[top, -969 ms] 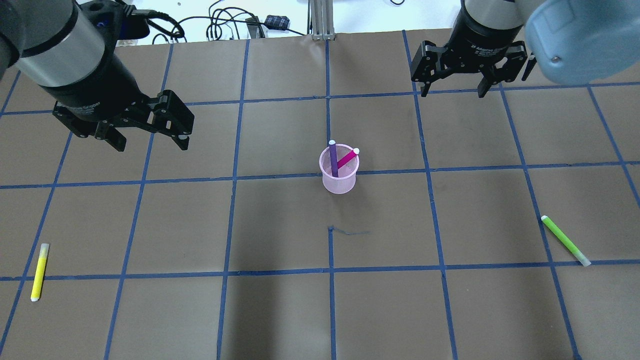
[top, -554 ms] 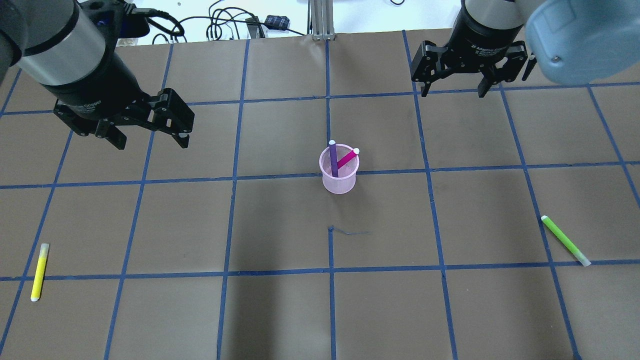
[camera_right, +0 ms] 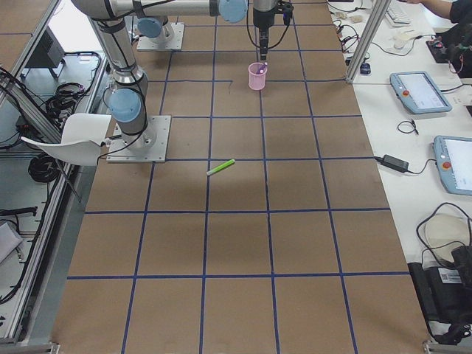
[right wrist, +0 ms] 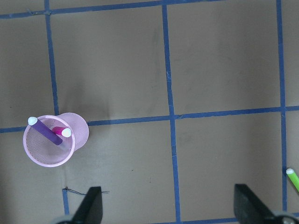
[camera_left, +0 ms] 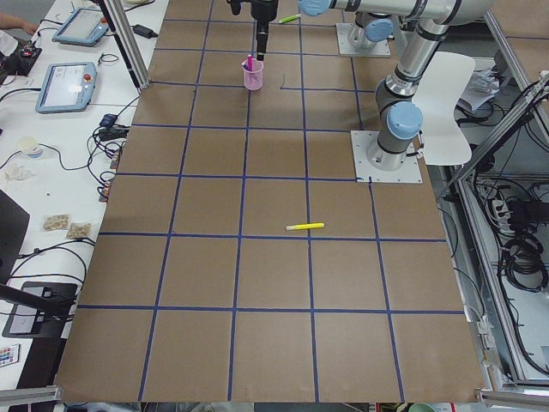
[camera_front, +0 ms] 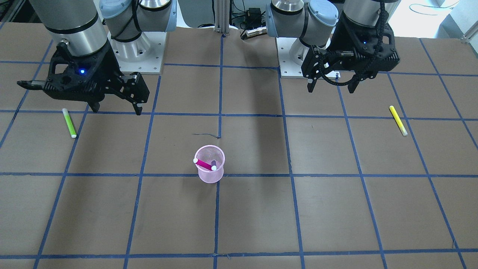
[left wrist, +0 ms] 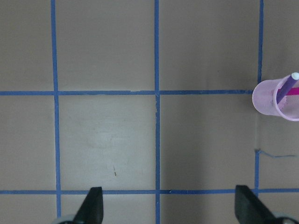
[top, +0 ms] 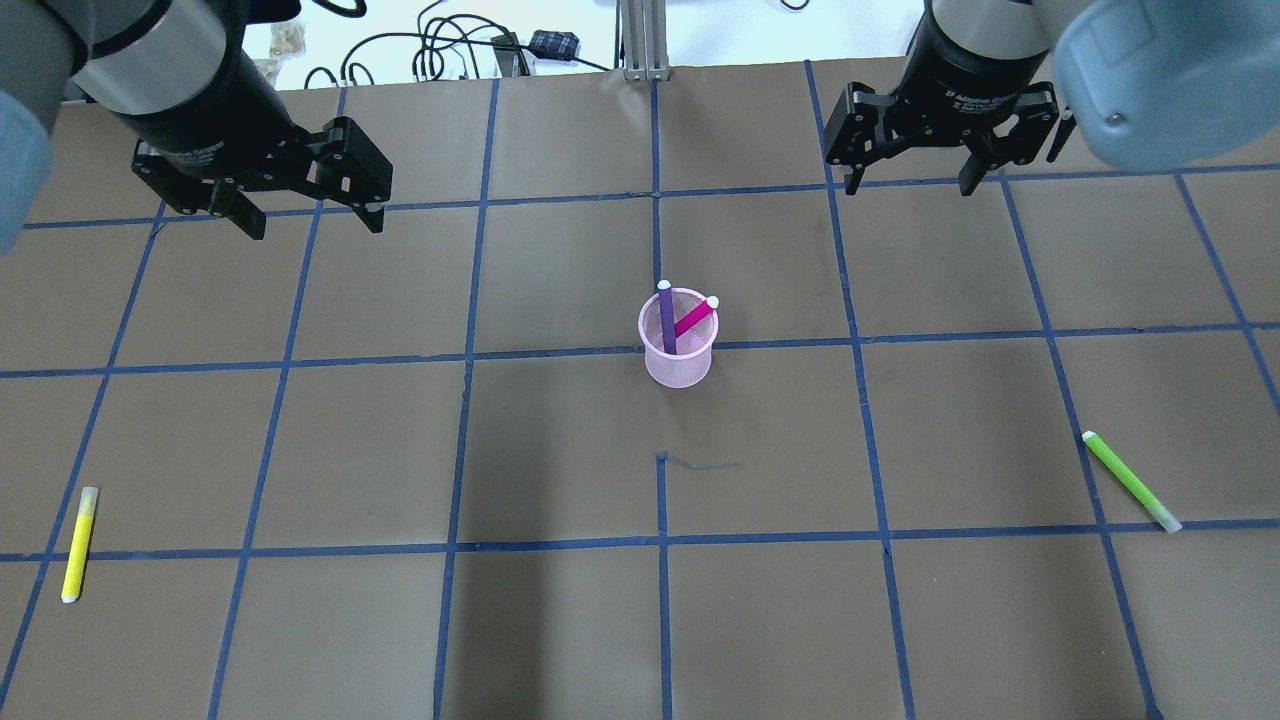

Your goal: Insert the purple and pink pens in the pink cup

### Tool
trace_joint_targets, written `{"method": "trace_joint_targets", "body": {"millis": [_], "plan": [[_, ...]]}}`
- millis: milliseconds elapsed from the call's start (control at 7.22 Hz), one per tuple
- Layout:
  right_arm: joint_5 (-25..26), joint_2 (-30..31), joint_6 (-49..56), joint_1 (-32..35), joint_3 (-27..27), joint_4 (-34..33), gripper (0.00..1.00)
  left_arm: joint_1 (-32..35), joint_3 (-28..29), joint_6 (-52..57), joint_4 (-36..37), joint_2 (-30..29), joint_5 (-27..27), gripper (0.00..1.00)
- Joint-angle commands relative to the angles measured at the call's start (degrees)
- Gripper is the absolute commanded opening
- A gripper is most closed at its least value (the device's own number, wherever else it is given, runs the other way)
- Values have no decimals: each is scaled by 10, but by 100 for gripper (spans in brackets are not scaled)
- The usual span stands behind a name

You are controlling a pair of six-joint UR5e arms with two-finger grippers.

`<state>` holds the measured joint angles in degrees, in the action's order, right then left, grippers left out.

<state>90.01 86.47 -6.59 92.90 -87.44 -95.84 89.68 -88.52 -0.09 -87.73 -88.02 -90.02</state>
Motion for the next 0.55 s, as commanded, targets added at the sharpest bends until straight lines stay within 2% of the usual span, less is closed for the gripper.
{"method": "trace_joint_targets", "body": {"millis": [0, 415], "plan": [[-2, 0, 0, 0, 1, 0, 100, 3, 34, 0, 4, -35, -2, 100], [-2, 0, 0, 0, 1, 0, 100, 9, 32, 0, -2, -37, -2, 100]]}}
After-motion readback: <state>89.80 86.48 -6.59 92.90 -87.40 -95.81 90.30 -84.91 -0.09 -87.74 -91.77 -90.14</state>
